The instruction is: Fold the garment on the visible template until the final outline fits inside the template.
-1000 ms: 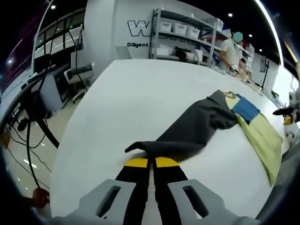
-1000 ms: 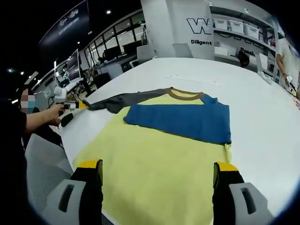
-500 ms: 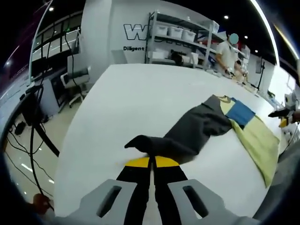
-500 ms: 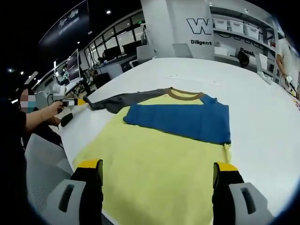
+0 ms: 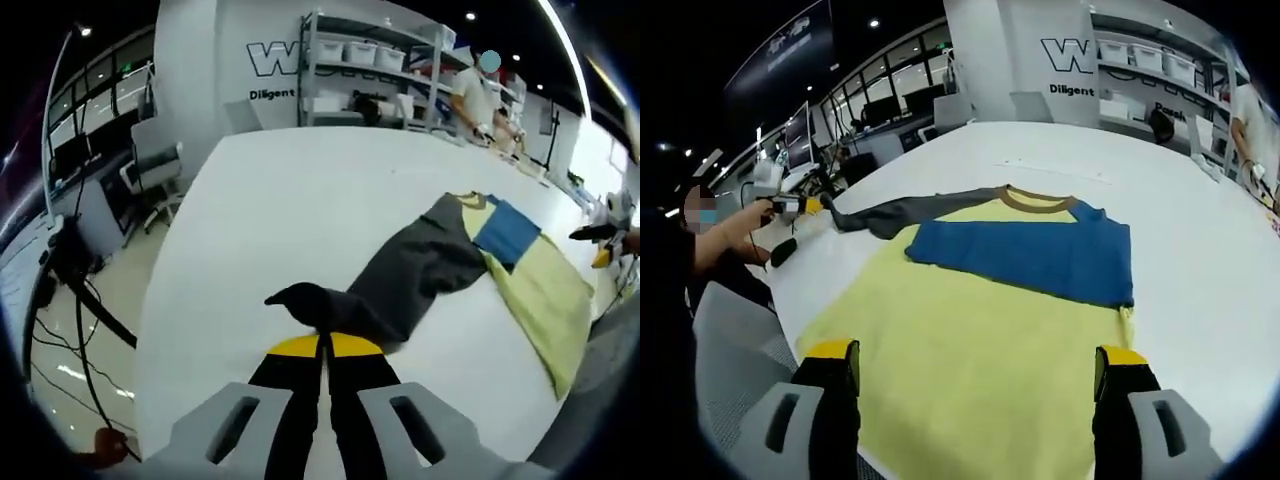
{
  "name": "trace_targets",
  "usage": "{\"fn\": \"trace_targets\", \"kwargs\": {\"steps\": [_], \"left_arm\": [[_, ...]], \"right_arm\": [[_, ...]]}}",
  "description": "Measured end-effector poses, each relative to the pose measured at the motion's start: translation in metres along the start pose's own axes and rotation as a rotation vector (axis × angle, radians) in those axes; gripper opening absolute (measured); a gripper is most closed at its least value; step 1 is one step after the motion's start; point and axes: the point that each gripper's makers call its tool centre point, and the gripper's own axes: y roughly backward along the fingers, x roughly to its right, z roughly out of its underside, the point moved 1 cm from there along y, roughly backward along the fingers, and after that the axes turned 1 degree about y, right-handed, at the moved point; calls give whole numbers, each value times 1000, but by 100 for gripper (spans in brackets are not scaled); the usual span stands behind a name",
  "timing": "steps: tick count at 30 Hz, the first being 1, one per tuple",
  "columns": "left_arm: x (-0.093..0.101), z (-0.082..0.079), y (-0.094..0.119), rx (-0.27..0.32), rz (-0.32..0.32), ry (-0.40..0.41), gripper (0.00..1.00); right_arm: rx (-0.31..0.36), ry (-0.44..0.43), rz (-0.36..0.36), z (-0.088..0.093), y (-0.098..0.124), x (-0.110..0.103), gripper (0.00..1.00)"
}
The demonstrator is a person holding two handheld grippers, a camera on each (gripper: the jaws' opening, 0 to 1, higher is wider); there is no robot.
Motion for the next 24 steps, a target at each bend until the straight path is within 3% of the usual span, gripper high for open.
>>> {"fn": "trace_targets", "kwargs": {"steps": [11, 24], "left_arm": [[35, -44, 8, 0, 78, -73, 0], [72, -70, 2, -10, 138, -140, 0]], "right_arm": [[6, 2, -11, 0, 3, -3, 99], [30, 12, -37, -5, 7, -10, 99]]}}
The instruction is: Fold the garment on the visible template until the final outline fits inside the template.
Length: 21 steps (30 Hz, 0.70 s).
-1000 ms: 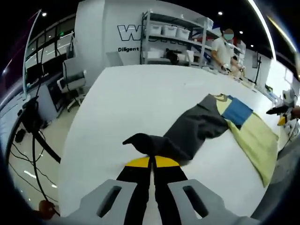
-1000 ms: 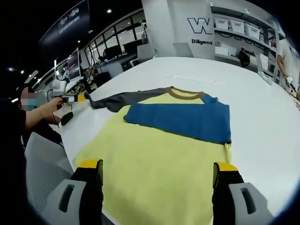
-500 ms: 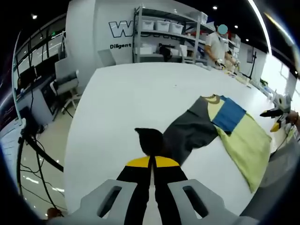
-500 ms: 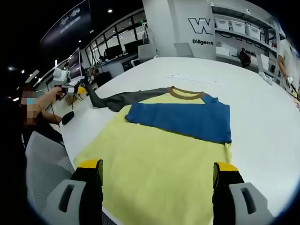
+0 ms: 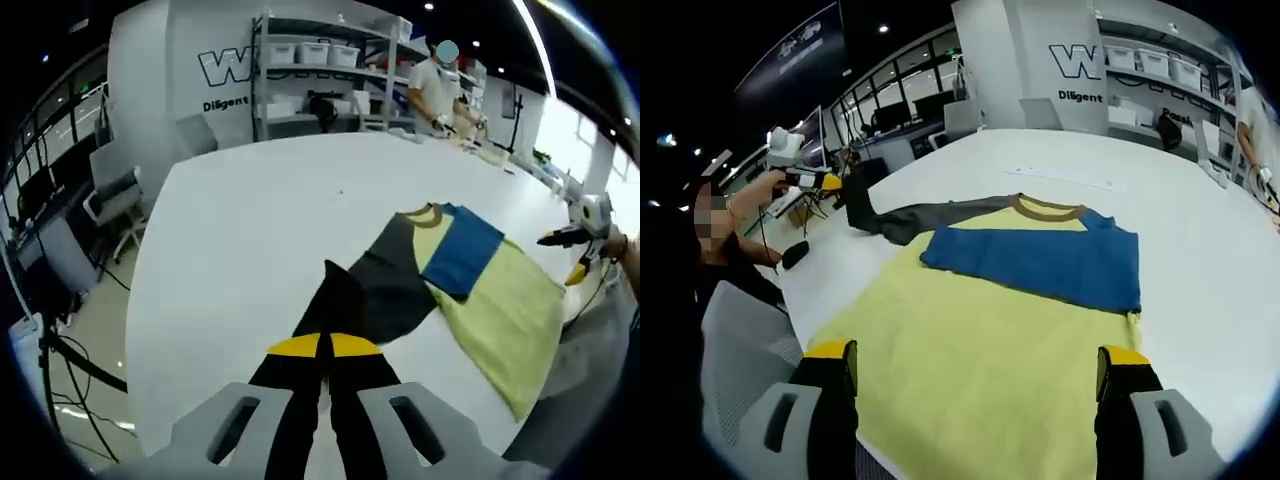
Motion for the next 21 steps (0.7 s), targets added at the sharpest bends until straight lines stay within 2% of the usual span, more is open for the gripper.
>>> {"fn": "trace_targets", "kwargs": {"steps": [6, 21], "left_arm": [[18, -22, -6, -2, 29, -68, 0], [74, -71, -24, 2, 94, -131, 0]], "right_arm": [[-1, -5, 6, 2, 1, 2, 99], [6, -9, -1, 4, 2, 3, 99]]}}
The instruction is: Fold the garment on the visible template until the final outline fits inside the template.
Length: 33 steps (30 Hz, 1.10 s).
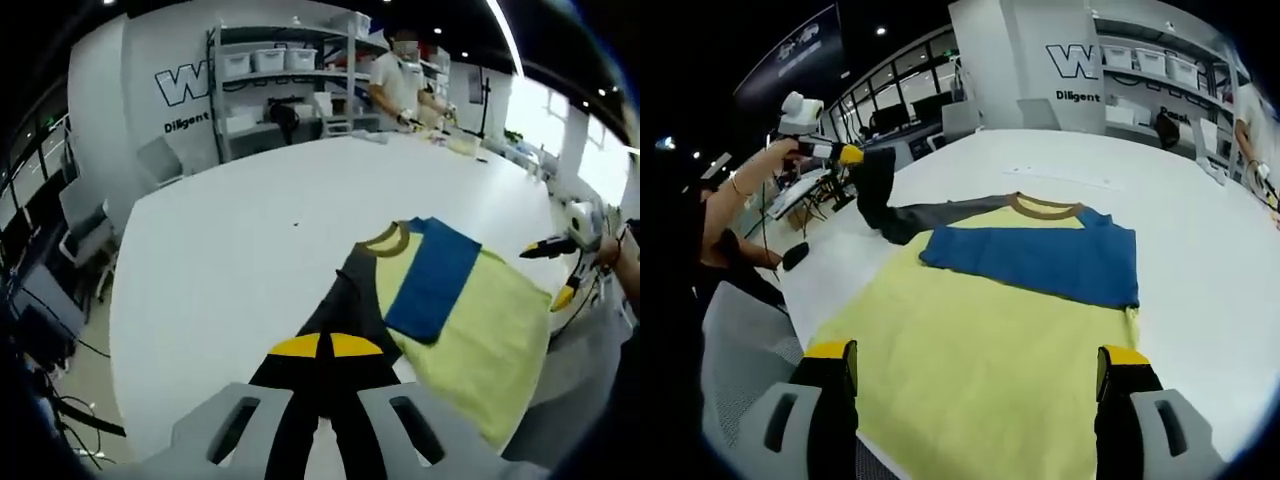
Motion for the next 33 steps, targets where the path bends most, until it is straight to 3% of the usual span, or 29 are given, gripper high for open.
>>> {"fn": "trace_targets", "kwargs": {"steps": [18, 33], "left_arm": [[68, -70, -37, 44, 147, -100, 0], [125, -106, -82, 46, 266, -113, 0]], "right_arm": [[5, -3, -3, -1, 0, 2, 99], [-10, -9, 0, 4, 1, 5, 99]]}}
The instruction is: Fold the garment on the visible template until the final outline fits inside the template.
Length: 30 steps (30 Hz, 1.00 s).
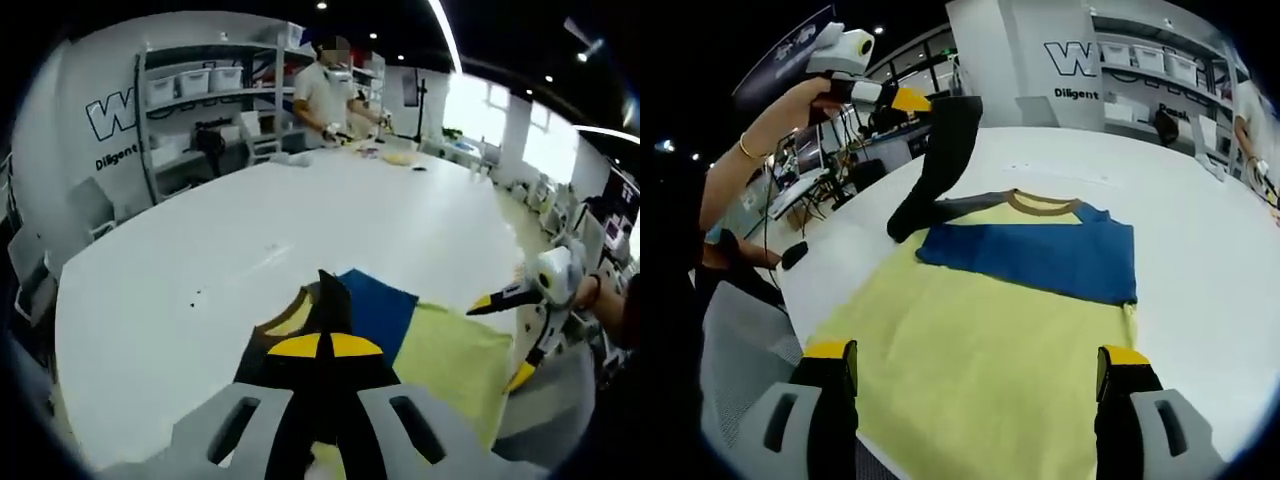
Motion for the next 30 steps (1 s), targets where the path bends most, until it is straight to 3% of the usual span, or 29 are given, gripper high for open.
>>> {"fn": "trace_targets", "kwargs": {"steps": [10, 23, 30], "left_arm": [[22, -1, -33, -35, 48, -3, 0], [72, -1, -89, -63, 117, 27, 0], [81, -2, -117, -74, 147, 48, 0]], "right_arm": [[-8, -10, 4, 3, 0, 3, 99], [-10, -28, 17, 5, 0, 14, 99], [-8, -49, 21, 8, -2, 20, 99]]}}
